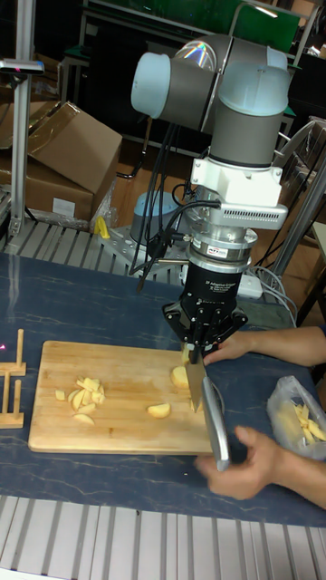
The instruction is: Chop the potatoes
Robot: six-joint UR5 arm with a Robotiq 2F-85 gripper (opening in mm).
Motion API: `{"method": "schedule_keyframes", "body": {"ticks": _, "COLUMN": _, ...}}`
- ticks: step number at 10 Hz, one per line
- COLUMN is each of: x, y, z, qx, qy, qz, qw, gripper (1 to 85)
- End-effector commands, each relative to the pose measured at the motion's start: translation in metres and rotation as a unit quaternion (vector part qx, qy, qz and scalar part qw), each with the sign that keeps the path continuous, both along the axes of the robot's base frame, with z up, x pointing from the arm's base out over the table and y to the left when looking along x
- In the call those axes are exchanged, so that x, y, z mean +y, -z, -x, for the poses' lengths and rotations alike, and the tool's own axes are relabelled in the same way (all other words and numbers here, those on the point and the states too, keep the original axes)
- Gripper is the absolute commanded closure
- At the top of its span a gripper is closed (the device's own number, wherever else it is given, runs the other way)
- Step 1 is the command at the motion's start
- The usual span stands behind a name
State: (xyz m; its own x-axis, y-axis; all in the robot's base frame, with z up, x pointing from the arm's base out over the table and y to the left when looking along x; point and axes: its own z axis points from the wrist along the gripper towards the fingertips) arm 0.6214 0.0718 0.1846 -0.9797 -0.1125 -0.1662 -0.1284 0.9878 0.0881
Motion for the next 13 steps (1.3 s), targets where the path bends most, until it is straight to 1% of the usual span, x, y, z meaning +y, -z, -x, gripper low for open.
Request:
{"method": "schedule_keyframes", "body": {"ticks": 1, "x": 0.0013, "y": -0.0020, "z": 0.0005, "qx": 0.000, "qy": 0.003, "qz": -0.004, "qw": 1.0000, "gripper": 84.7}}
{"method": "schedule_keyframes", "body": {"ticks": 4, "x": -0.0001, "y": -0.0008, "z": 0.0015, "qx": 0.002, "qy": 0.002, "qz": -0.001, "qw": 1.0000, "gripper": 84.7}}
{"method": "schedule_keyframes", "body": {"ticks": 5, "x": -0.0001, "y": -0.0009, "z": 0.0038, "qx": 0.007, "qy": 0.002, "qz": -0.001, "qw": 1.0000, "gripper": 84.7}}
{"method": "schedule_keyframes", "body": {"ticks": 6, "x": -0.0033, "y": -0.0010, "z": 0.0056, "qx": 0.010, "qy": -0.001, "qz": 0.005, "qw": 0.9999, "gripper": 84.7}}
{"method": "schedule_keyframes", "body": {"ticks": 7, "x": -0.0038, "y": -0.0011, "z": 0.0065, "qx": 0.011, "qy": -0.003, "qz": 0.006, "qw": 0.9999, "gripper": 84.7}}
{"method": "schedule_keyframes", "body": {"ticks": 10, "x": -0.0026, "y": -0.0028, "z": 0.0051, "qx": 0.007, "qy": 0.000, "qz": 0.003, "qw": 1.0000, "gripper": 84.7}}
{"method": "schedule_keyframes", "body": {"ticks": 11, "x": -0.0028, "y": -0.0026, "z": 0.0051, "qx": 0.007, "qy": 0.000, "qz": 0.004, "qw": 1.0000, "gripper": 84.7}}
{"method": "schedule_keyframes", "body": {"ticks": 12, "x": -0.0053, "y": -0.0018, "z": 0.0044, "qx": 0.006, "qy": -0.005, "qz": 0.010, "qw": 0.9999, "gripper": 84.7}}
{"method": "schedule_keyframes", "body": {"ticks": 13, "x": -0.0041, "y": -0.0007, "z": 0.0040, "qx": 0.006, "qy": -0.005, "qz": 0.008, "qw": 0.9999, "gripper": 84.7}}
